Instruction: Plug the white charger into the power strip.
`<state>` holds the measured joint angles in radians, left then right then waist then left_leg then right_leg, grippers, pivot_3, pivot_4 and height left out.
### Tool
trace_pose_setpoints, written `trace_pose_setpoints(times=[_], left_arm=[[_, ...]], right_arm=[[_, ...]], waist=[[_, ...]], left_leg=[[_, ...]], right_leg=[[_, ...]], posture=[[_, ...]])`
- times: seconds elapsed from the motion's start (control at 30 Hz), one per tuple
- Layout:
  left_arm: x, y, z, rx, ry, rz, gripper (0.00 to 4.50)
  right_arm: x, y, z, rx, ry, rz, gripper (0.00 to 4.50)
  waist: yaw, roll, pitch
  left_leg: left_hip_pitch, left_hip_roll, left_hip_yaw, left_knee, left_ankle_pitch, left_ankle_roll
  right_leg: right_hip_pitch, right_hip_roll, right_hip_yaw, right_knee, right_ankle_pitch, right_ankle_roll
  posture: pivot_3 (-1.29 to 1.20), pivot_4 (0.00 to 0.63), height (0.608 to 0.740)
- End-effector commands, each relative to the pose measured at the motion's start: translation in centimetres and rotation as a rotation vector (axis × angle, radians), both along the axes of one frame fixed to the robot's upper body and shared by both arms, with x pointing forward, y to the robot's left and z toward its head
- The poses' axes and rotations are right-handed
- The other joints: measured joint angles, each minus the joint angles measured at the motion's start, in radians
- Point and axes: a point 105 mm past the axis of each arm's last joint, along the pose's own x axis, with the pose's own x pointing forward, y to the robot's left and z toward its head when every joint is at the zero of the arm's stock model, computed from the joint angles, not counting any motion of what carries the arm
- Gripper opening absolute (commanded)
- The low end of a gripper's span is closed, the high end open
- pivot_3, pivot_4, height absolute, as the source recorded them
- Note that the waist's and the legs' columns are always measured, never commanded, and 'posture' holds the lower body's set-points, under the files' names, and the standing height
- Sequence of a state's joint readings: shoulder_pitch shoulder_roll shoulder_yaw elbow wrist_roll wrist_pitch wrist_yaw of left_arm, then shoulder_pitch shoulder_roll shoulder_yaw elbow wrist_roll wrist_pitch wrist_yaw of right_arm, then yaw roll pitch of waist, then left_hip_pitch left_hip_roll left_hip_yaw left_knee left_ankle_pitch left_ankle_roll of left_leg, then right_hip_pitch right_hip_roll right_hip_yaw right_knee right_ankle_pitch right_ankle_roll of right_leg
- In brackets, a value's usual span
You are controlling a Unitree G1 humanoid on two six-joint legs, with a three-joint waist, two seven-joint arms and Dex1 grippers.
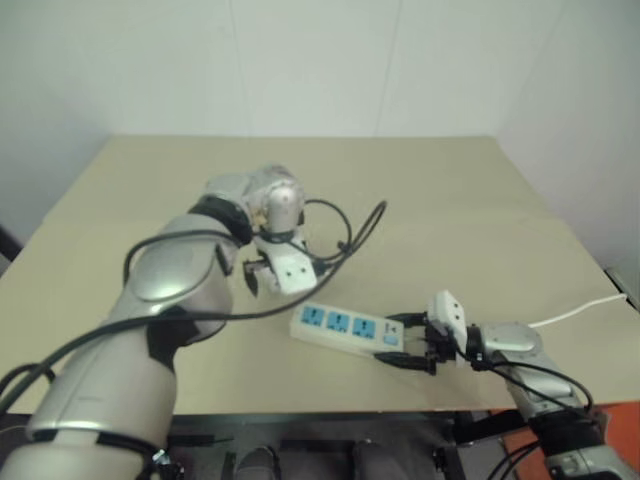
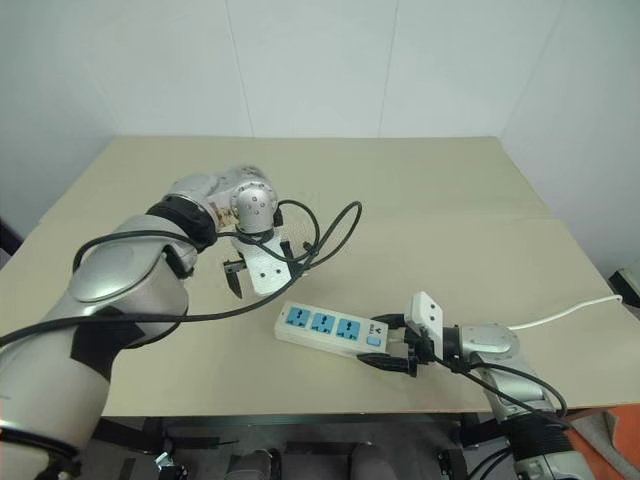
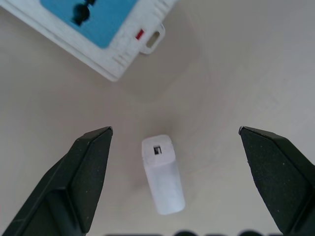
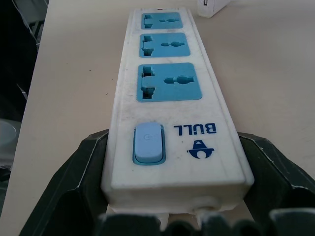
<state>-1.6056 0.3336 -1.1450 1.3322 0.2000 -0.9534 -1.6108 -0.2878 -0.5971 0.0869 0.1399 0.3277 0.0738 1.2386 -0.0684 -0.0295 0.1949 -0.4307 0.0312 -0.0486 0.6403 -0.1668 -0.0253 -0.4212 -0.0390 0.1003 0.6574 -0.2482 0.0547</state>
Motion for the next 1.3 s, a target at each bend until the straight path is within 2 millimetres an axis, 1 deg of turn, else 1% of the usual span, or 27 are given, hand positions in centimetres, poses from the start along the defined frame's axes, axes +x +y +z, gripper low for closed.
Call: trace_pose_setpoints(times=[0.03, 0.4, 0.53, 0.8, 0.93, 1.07, 1.13, 1.23, 1.3], left_arm=[[0.1, 0.0, -0.3, -0.002, -0.002, 0.015, 4.50], [1.5, 0.6, -1.7, 0.019, -0.113, 0.045, 4.50], [1.8, 0.3, -2.2, -0.014, -0.120, 0.077, 4.50], [2.6, 0.7, -2.7, -0.006, -0.187, 0.093, 4.50], [2.6, 0.7, -2.9, -0.023, -0.182, 0.120, 4.50], [3.1, 1.2, -3.0, 0.011, -0.225, 0.108, 4.50], [3.1, 1.2, -3.0, -0.003, -0.218, 0.122, 4.50], [3.0, 1.2, -3.1, 0.001, -0.210, 0.127, 3.87], [3.0, 1.2, -3.1, 0.000, -0.208, 0.129, 3.24]], right_arm=[[-0.3, 0.3, -0.1, -0.012, 0.001, 0.002, 3.43], [-0.3, 0.4, -0.3, -0.022, 0.007, -0.010, 3.43], [-0.4, 0.4, -0.5, -0.025, 0.010, -0.014, 3.43], [-0.4, 0.3, -0.5, -0.027, 0.012, -0.020, 3.43], [-0.4, 0.3, -0.6, -0.030, 0.013, -0.024, 3.43], [-0.4, 0.2, -0.7, -0.035, 0.014, -0.026, 3.43], [-0.3, 0.2, -0.7, -0.036, 0.014, -0.026, 3.43], [-0.3, 0.2, -0.7, -0.041, 0.014, -0.027, 3.43], [-0.3, 0.1, -0.7, -0.043, 0.014, -0.027, 3.43]], waist=[[0.000, 0.000, 0.000], [0.000, 0.000, 0.000], [0.000, 0.000, 0.000], [0.000, 0.000, 0.000], [-0.001, 0.000, 0.000], [0.000, 0.000, 0.000], [0.000, 0.000, 0.000], [0.000, 0.000, 0.000], [0.000, 0.000, 0.000]], left_leg=[[0.000, 0.000, 0.000, 0.000, 0.000, 0.000], [0.001, 0.000, 0.000, 0.001, 0.000, 0.000], [0.001, 0.000, 0.000, 0.001, 0.000, 0.000], [0.001, -0.001, -0.001, 0.001, 0.000, 0.000], [0.002, -0.001, -0.001, 0.001, 0.000, 0.000], [0.002, -0.001, -0.001, 0.001, 0.000, 0.000], [0.002, -0.001, -0.001, 0.001, 0.000, 0.000], [0.003, -0.001, 0.000, 0.001, 0.000, 0.000], [0.003, -0.001, 0.000, 0.001, 0.000, 0.000]], right_leg=[[0.000, 0.000, 0.000, 0.000, 0.000, 0.000], [0.000, 0.000, 0.000, 0.001, 0.000, 0.000], [0.000, 0.000, 0.000, 0.002, 0.000, 0.000], [0.001, 0.000, 0.000, 0.004, 0.000, 0.000], [0.001, 0.000, 0.000, 0.005, 0.000, 0.000], [0.001, 0.000, 0.000, 0.005, 0.000, 0.000], [0.001, 0.000, 0.000, 0.005, 0.000, 0.000], [0.001, 0.000, 0.000, 0.005, 0.000, 0.000], [0.001, 0.000, 0.000, 0.005, 0.000, 0.000]], posture=[[0.00, 0.150, 0.740], [0.00, 0.150, 0.740], [0.00, 0.150, 0.740], [0.00, 0.150, 0.740], [0.00, 0.150, 0.740], [0.00, 0.150, 0.740], [0.00, 0.150, 0.740], [0.00, 0.150, 0.740], [0.00, 0.150, 0.740]])
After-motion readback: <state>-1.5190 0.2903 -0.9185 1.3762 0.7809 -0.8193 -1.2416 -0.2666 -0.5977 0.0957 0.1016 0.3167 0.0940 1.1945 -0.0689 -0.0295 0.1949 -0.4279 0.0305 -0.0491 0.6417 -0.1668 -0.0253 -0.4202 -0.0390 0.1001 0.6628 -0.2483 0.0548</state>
